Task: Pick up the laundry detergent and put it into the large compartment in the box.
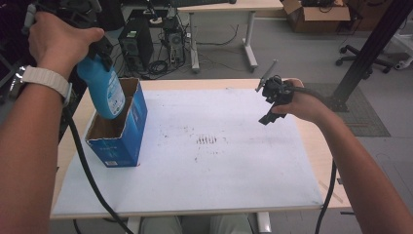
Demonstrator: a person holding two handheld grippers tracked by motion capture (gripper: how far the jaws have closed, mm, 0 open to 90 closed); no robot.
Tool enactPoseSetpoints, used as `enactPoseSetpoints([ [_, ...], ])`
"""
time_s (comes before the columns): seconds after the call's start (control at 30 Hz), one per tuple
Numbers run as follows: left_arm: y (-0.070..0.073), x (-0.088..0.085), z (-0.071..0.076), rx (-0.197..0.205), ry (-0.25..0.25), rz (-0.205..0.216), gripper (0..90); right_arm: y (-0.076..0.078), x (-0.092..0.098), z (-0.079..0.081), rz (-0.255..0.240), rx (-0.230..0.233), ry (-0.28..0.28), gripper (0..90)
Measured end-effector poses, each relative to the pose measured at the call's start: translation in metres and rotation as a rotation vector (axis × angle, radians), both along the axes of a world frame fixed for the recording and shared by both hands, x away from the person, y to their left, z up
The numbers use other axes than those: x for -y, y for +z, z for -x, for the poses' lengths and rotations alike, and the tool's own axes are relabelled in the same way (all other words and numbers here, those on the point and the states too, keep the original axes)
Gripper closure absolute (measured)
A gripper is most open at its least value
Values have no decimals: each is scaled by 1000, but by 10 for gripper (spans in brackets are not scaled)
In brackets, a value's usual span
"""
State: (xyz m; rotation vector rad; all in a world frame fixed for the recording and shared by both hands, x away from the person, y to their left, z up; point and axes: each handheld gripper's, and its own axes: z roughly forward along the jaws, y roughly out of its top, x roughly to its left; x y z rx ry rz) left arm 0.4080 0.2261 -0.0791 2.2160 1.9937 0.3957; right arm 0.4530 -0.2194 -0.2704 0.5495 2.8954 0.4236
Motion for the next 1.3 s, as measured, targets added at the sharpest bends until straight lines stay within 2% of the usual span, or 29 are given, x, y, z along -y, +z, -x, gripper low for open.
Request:
enactPoseSetpoints([
  [0.7, -66, -25, -10, -13, 4, 22, 376, -4, 3, -1, 7, -10, -17, 104],
  [1.3, -129, -31, -11, -10, 3, 10, 376, -5, 0, 0, 6, -11, -16, 104],
])
